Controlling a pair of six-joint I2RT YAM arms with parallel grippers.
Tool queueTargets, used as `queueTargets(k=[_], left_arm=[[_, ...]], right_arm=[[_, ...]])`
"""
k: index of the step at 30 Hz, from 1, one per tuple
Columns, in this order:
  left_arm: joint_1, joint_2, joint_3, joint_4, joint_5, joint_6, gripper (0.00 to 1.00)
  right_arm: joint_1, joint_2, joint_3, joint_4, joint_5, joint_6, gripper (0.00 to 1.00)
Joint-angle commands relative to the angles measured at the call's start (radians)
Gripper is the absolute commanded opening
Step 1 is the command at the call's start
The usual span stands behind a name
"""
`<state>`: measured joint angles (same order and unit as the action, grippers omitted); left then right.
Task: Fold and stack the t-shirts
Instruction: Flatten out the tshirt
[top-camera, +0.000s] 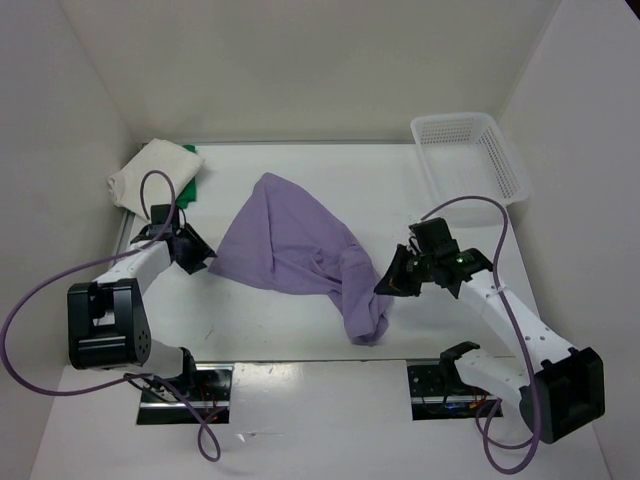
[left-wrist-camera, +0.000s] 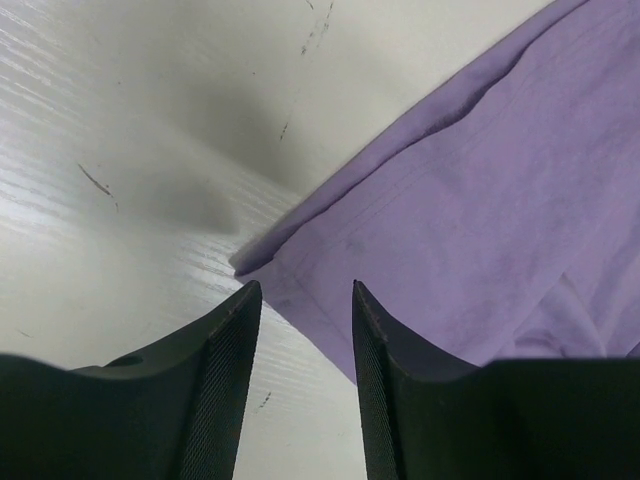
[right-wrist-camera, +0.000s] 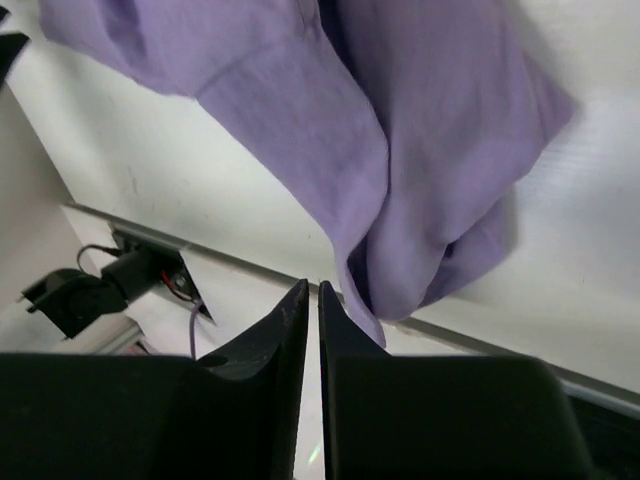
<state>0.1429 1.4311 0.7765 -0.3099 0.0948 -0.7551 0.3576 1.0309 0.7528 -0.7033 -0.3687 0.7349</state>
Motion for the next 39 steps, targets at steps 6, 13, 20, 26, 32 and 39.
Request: queueTargets(k=[6, 13, 20, 26, 32, 39], left_arm=[[0.006, 0.066, -0.005, 0.026, 0.005, 0.005, 0.51], [0.006, 0.135, 0.017, 0.046, 0.002, -0.004, 0.42], [0.006, 0.193, 0.017, 0.094, 0.046, -0.013, 0.17], [0.006, 0.184, 0.035, 0.084, 0.046, -0.013, 0.0], [0.006, 0.155, 0.024, 0.084, 0.056, -0.013, 0.0], [0.006, 0.12, 0.024, 0.075, 0.065, -0.013, 0.0]], right_arm=[[0.052, -0.003, -0.01, -0.071, 0.057, 0.054, 0.21], [0.109, 0.009, 0.033, -0.165, 0.106, 0.063, 0.36], [0.185, 0.049, 0.043, -0.219, 0.068, 0.063, 0.43], [0.238, 0.093, 0.013, -0.167, 0.043, 0.072, 0.45], [0.238, 0.115, -0.006, -0.147, 0.043, 0.072, 0.45], [0.238, 0.158, -0.006, -0.116, 0.043, 0.063, 0.45]])
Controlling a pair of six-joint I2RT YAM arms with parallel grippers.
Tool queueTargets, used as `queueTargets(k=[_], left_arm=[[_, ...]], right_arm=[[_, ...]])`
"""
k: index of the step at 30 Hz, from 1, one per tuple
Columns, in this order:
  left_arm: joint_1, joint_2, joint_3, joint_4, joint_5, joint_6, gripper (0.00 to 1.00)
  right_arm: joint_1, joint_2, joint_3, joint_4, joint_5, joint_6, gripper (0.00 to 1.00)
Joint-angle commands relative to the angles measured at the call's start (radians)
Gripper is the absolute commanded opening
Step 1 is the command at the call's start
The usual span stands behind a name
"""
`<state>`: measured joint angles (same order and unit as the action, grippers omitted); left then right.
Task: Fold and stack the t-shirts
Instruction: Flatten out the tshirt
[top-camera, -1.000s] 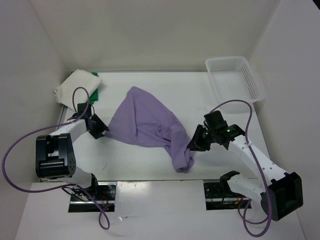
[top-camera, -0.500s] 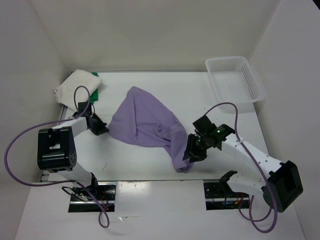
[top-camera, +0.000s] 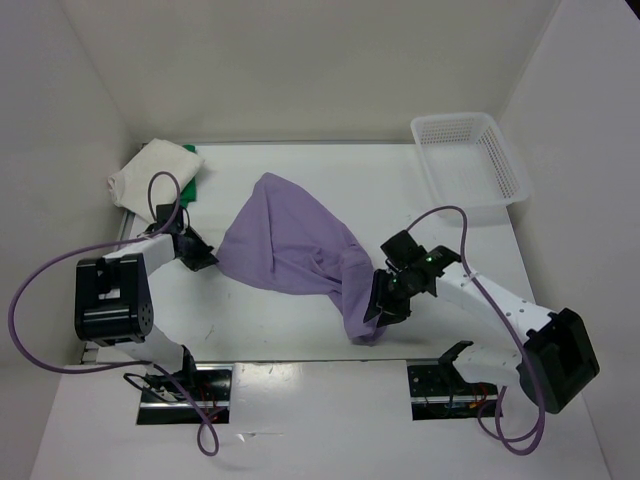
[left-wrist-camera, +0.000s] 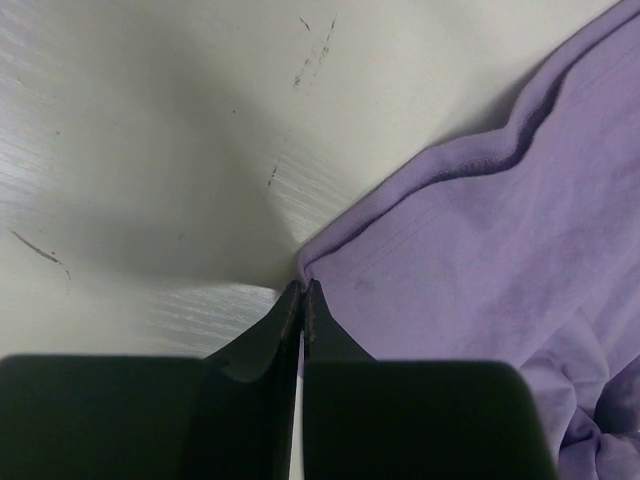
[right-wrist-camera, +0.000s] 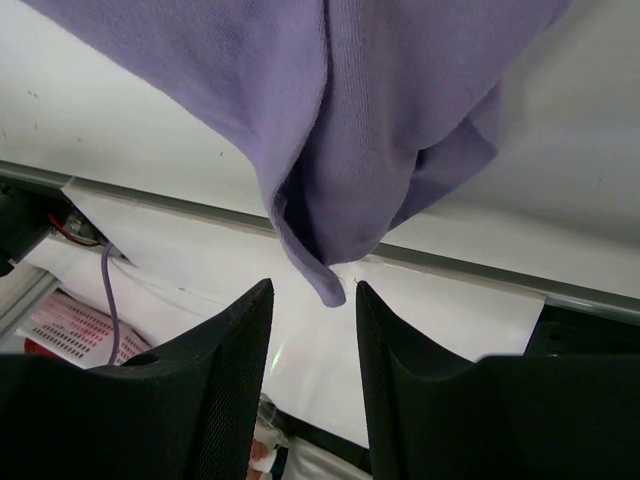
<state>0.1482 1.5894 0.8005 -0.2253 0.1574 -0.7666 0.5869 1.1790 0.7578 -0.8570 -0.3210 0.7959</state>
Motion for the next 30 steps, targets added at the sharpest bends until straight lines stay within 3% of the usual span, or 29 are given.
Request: queueTargets(k=[1, 13, 20, 23, 24, 28, 30], left_arm=[[0.001, -0.049, 0.0, -0.009, 0.002, 0.007, 0.0], [-0.018, -0.1, 0.0, -0.02, 0.005, -0.002, 0.0], [-0.018, -0.1, -0.009, -0.02, 0.016, -0.002, 0.0], [-0.018, -0.109, -0.009, -0.02, 0.025, -0.002, 0.0], [-0.018, -0.109, -0.009, -0.02, 0.025, -0.002, 0.0], [-0.018, -0.12, -0.009, -0.02, 0.047, -0.011, 0.0], [-0.018, -0.12, 0.009, -0.02, 0.059, -0.011, 0.0]], right_arm=[[0.008, 0.01, -0.011, 0.038, -0.013, 0.002, 0.44], [0.027, 0.077, -0.02, 0.047, -0.033, -0.027, 0.43], [0.027, 0.087, -0.006, 0.056, -0.043, -0.027, 0.2], [0.027, 0.068, 0.006, 0.056, -0.033, -0.027, 0.16], [0.027, 0.068, 0.006, 0.056, -0.033, -0.027, 0.1], [0.027, 0.047, 0.069, 0.067, -0.053, -0.018, 0.0], [0.027, 0.047, 0.119, 0.067, -0.053, -0.018, 0.0]])
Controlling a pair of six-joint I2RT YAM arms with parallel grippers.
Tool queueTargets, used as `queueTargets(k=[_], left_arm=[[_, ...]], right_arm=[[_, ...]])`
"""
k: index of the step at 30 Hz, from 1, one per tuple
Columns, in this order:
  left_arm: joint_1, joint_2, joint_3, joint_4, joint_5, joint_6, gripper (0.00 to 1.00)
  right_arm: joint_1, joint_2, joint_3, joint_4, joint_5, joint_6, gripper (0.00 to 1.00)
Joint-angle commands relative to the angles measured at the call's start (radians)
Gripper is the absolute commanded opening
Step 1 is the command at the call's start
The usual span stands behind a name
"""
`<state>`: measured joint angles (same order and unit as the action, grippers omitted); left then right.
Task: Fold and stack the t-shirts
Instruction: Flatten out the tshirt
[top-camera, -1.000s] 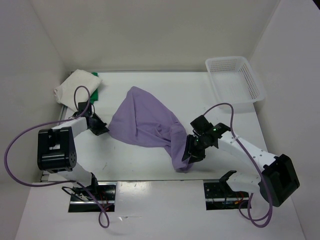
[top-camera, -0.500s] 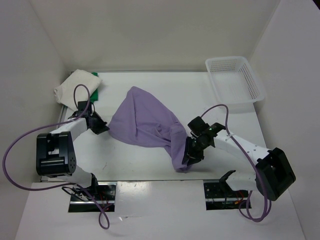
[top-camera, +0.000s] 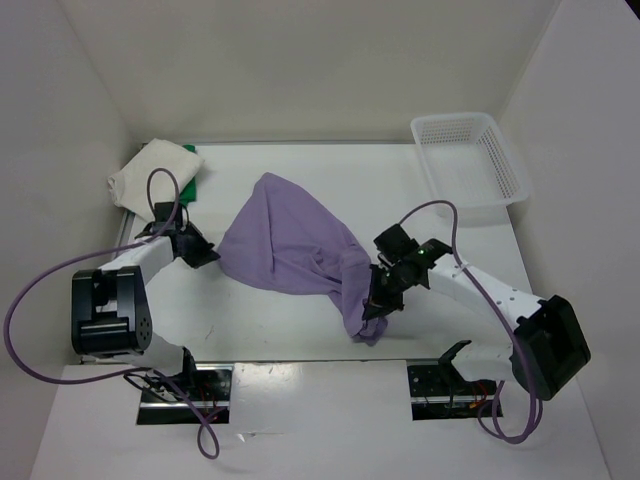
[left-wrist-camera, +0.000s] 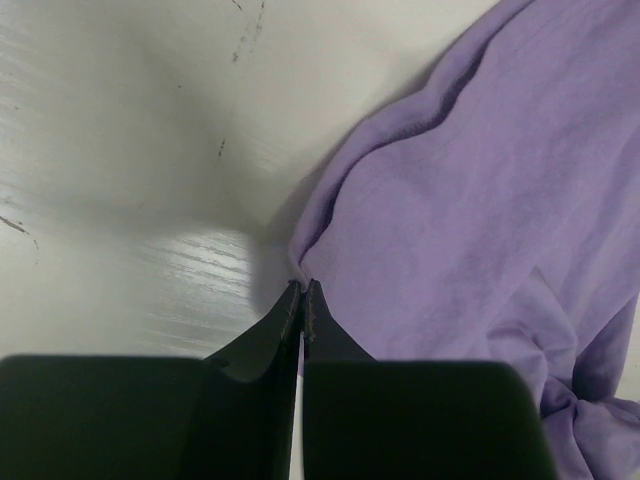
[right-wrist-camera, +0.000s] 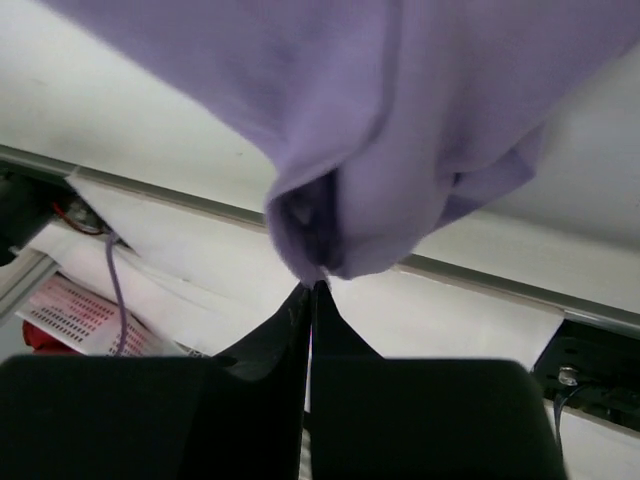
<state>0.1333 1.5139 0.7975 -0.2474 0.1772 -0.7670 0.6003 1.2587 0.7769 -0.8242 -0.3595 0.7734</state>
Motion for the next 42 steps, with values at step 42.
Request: queueTargets(k=[42], left_arm=[[0.158, 0.039, 0.813, -0.012, 0.114, -0.153, 0.0]], right_arm=[[-0.542, 0.7, 1.955, 0.103, 0.062, -0.207, 0.0]])
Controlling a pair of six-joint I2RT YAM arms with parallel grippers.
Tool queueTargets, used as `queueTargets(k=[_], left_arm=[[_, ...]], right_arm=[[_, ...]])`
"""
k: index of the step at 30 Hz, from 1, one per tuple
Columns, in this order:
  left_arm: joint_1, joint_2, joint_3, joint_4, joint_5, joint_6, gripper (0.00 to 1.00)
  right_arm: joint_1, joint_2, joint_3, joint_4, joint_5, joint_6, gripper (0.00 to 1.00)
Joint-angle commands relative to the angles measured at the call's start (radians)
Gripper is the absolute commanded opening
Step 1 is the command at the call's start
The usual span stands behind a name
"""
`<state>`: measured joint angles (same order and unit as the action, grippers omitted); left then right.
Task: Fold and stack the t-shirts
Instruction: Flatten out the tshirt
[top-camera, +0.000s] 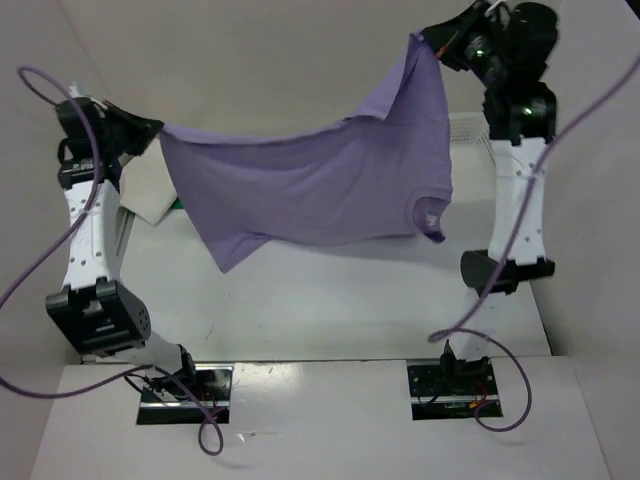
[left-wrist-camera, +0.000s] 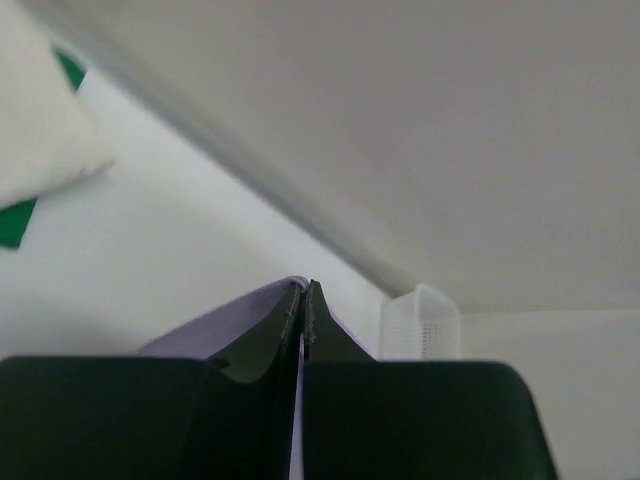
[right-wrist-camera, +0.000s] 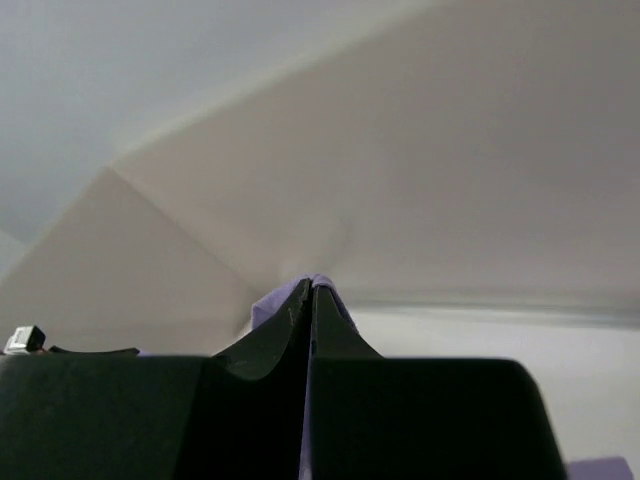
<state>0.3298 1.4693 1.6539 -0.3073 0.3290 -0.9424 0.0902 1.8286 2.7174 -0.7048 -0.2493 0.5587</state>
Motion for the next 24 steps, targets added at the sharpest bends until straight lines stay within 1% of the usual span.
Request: queueTargets(k=[1, 2, 3, 5, 6, 7, 8, 9, 10, 13, 14, 17, 19, 21, 22, 24], left_arm=[[-0.058, 0.112, -0.052, 0.062, -0.048, 0.022, 0.0], [-0.069, 0.138, -0.04, 0.071, -0.06, 0.022, 0.0], [-0.078, 0.199, -0.02, 0.071, -0.071, 0.022, 0.0], [-0.087, 0.268, 0.053, 0.071, -0.056, 0.01, 0.0], [-0.097, 0.326, 0.143, 0.062, -0.056, -0.004, 0.0], [-0.097, 0.35, 0.196, 0.062, -0.056, -0.004, 0.0], [-0.106, 0.386, 0.251, 0.045, -0.056, -0.013, 0.0], [-0.106, 0.402, 0.303, 0.033, -0.056, -0.013, 0.0], [-0.106, 0.413, 0.399, 0.033, -0.047, -0.025, 0.0], [-0.106, 0.445, 0.529, 0.014, -0.004, -0.058, 0.0], [-0.097, 0.445, 0.593, 0.014, -0.004, -0.067, 0.0], [-0.087, 0.393, 0.61, 0.051, -0.004, -0.076, 0.0], [-0.061, 0.355, 0.589, 0.062, -0.013, -0.076, 0.0], [-0.061, 0.33, 0.552, 0.086, -0.022, -0.065, 0.0], [-0.061, 0.301, 0.488, 0.112, -0.022, -0.056, 0.0], [-0.061, 0.273, 0.408, 0.164, -0.022, -0.056, 0.0]], right_arm=[[-0.056, 0.161, 0.027, -0.016, -0.048, 0.007, 0.0], [-0.07, 0.228, 0.044, 0.011, -0.079, 0.029, 0.0], [-0.079, 0.259, 0.077, 0.028, -0.102, 0.053, 0.0], [-0.079, 0.337, 0.119, 0.092, -0.102, 0.075, 0.0], [-0.092, 0.353, 0.155, 0.12, -0.143, 0.119, 0.0], [-0.092, 0.365, 0.168, 0.146, -0.143, 0.136, 0.0], [-0.108, 0.365, 0.168, 0.209, -0.153, 0.154, 0.0], [-0.119, 0.365, 0.168, 0.234, -0.174, 0.177, 0.0], [-0.132, 0.365, 0.18, 0.255, -0.204, 0.219, 0.0], [-0.155, 0.302, 0.18, 0.32, -0.215, 0.254, 0.0], [-0.165, 0.281, 0.18, 0.338, -0.225, 0.254, 0.0], [-0.176, 0.196, 0.157, 0.399, -0.225, 0.277, 0.0], [-0.176, 0.155, 0.137, 0.387, -0.243, 0.265, 0.0], [-0.176, 0.143, 0.095, 0.346, -0.272, 0.247, 0.0], [-0.176, 0.143, 0.081, 0.279, -0.281, 0.23, 0.0], [-0.176, 0.12, 0.0, 0.19, -0.307, 0.167, 0.0]])
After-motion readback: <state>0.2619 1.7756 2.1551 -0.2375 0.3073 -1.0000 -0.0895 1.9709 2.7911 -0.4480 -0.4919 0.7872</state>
